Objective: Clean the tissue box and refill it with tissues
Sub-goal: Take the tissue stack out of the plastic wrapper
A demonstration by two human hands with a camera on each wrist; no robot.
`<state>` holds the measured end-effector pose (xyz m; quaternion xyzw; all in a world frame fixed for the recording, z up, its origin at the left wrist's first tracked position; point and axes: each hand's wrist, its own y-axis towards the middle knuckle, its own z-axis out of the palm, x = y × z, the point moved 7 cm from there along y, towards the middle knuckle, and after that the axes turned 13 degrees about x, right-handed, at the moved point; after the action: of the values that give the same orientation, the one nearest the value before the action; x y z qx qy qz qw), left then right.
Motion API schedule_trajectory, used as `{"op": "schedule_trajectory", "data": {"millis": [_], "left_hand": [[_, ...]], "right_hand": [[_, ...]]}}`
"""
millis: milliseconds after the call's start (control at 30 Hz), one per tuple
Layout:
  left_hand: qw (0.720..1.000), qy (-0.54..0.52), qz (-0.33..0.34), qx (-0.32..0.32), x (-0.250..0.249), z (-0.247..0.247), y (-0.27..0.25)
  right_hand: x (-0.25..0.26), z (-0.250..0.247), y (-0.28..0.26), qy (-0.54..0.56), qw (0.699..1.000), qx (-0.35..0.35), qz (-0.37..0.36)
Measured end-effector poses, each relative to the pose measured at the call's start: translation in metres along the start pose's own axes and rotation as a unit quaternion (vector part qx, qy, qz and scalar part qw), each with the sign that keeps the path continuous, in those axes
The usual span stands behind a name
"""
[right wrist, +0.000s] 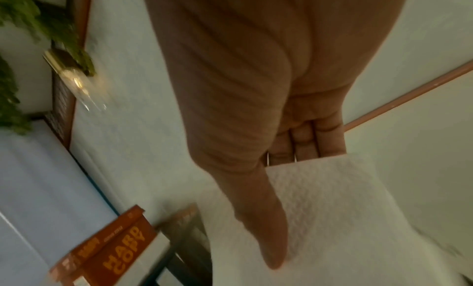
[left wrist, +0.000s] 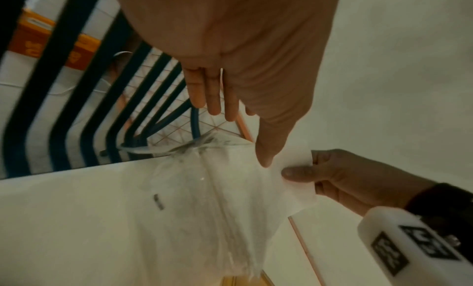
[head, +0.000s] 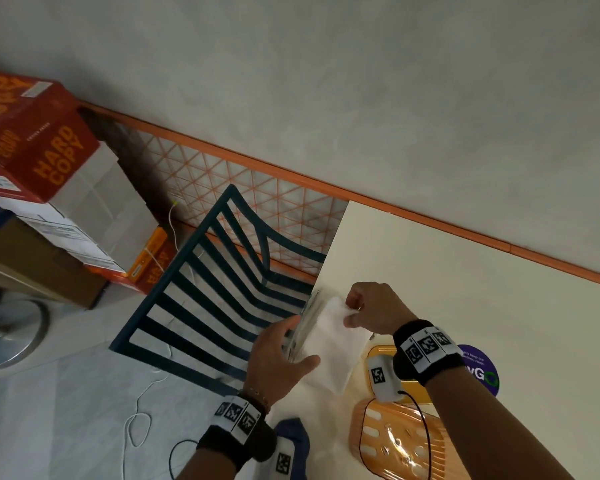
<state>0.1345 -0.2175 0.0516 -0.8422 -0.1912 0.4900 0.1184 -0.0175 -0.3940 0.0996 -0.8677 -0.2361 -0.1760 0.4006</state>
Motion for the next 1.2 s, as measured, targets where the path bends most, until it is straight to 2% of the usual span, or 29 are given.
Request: {"op": "schedule_trajectory", "data": {"millis": [100,200,300,367,467,533,700,800,900,1000,1133,1200], "left_hand": [[0.998,-0.026,0.024,0.046,-0.028,0.002,0.012],[0.986,-0.142,0.022,0.085,-0.042,0.006,0.022],[0.978,-0.198,0.009,0.071,-0.049,0.002,0.022],[0.972,-0.225,0.012,0.071,-0.055,0.001,0.018],[0.963,-0.261,0.009,0.069,-0.064,0.0,0.012],[0.961,-0.271,0.018,0.051,-0.07,-0.001,0.013],[0.958,-0.282,0.038,0.023,-0.072,0.009,0.018],[0.96,-0.279,0.017,0.022,-0.055,0.024,0.018],[0.961,-0.273,0.018,0.04,-0.045,0.035,0.016],[0.958,-0.283,0.027,0.038,-0.046,0.035,0.015],[0.955,-0.286,0.066,0.034,-0.059,0.026,0.014],[0.958,-0.277,0.072,0.02,-0.056,0.022,0.013]], "right_hand": [[0.028,-0.012,-0.033,0.02,0.997,0.015,-0.078],[0.056,-0.014,-0.067,0.046,0.987,0.017,-0.155],[0.059,-0.017,-0.085,0.099,0.976,-0.04,-0.19],[0.045,-0.017,-0.091,0.148,0.968,-0.071,-0.192],[0.024,0.002,-0.093,0.243,0.953,-0.046,-0.177],[0.022,0.017,-0.094,0.286,0.938,-0.037,-0.194],[0.027,0.034,-0.09,0.259,0.932,-0.096,-0.236],[0.02,0.051,-0.081,0.179,0.944,-0.149,-0.235],[0.004,0.071,-0.068,0.143,0.957,-0.153,-0.203],[0.003,0.07,-0.064,0.126,0.958,-0.16,-0.201],[0.009,0.053,-0.07,0.186,0.945,-0.153,-0.219],[-0.001,0.052,-0.066,0.226,0.94,-0.153,-0.202]]}}
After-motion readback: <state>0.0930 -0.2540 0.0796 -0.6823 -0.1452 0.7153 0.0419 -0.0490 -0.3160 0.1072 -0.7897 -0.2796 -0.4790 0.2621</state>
